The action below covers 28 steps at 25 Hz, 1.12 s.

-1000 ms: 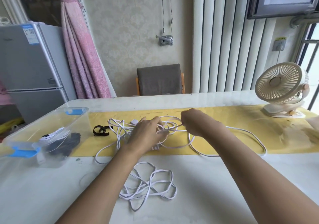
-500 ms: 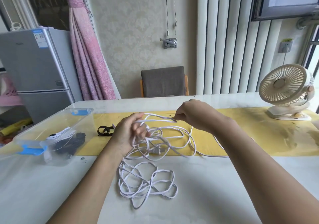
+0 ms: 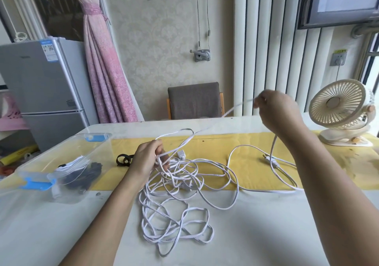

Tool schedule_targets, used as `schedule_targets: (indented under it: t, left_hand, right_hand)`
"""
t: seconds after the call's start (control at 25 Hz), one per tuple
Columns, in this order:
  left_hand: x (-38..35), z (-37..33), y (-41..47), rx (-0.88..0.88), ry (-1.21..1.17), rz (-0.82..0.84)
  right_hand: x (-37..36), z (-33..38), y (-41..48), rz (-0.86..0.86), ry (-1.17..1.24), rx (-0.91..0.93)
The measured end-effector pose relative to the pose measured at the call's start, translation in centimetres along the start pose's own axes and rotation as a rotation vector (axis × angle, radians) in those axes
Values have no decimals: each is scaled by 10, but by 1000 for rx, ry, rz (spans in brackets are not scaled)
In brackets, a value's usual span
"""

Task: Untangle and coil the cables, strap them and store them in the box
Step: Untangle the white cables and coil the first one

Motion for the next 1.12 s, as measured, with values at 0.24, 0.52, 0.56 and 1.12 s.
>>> schedule_targets:
  t: [0.24, 0.52, 0.56, 1.12]
  left_hand:
    - [-13, -2, -1, -168, 43, -43]
    - [-23, -12, -17, -394, 415, -153]
    - [-25, -11, -18, -393, 462, -146]
    - [37, 7, 13, -137, 693, -401]
  right_hand:
    - [-42, 38, -39, 594, -60, 186]
    - [-71, 73, -82, 880, -147, 118]
    - [-67, 77, -82, 829, -204, 181]
    - [25, -8, 3, -192, 368, -139]
Point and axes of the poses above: each hand's wrist, its own y-axis towards the middle knuckle, its own x-axis out of the back of the hand, z = x × y, the point moved 4 cm from there along y, towards the middle knuckle, and after that the axes turned 12 degrees about y, right-handed, at the moved point
